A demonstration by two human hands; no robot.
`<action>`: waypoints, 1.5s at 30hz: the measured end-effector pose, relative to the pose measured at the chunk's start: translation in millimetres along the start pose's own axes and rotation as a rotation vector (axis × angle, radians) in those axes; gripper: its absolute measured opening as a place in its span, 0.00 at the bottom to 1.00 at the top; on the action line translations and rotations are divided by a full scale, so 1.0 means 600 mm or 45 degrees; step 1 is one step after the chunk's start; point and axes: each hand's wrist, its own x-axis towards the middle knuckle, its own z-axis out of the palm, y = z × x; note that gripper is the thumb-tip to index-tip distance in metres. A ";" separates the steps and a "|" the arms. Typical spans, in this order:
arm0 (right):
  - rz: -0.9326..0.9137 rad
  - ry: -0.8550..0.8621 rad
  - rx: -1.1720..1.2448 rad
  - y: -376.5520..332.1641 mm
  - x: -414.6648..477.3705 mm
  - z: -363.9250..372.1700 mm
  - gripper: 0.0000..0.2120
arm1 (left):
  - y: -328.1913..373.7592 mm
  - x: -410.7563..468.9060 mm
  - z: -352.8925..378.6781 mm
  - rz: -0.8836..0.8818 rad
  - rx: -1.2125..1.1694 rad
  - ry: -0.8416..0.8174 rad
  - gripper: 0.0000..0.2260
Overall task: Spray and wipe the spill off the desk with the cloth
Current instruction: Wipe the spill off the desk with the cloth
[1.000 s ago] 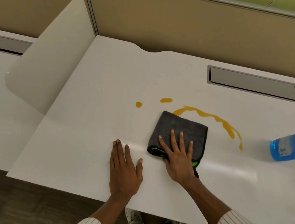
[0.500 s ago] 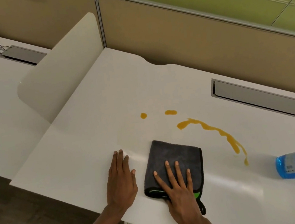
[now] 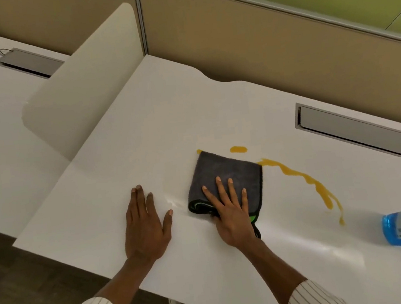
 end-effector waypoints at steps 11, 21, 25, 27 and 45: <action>-0.206 -0.024 -0.066 -0.050 0.103 -0.019 0.36 | 0.001 0.002 -0.004 0.006 0.033 0.007 0.34; 0.349 0.090 0.030 -0.063 0.125 -0.015 0.38 | -0.004 0.002 0.005 -0.006 0.018 0.029 0.36; 0.260 0.099 0.028 -0.114 0.054 0.021 0.40 | -0.003 0.002 0.004 0.000 0.016 0.027 0.35; 0.114 0.092 -0.001 -0.104 0.054 0.017 0.39 | -0.002 0.002 0.004 -0.005 0.027 0.031 0.35; 0.314 0.110 -0.013 -0.031 0.037 -0.003 0.38 | -0.002 0.003 0.004 0.011 0.013 0.043 0.35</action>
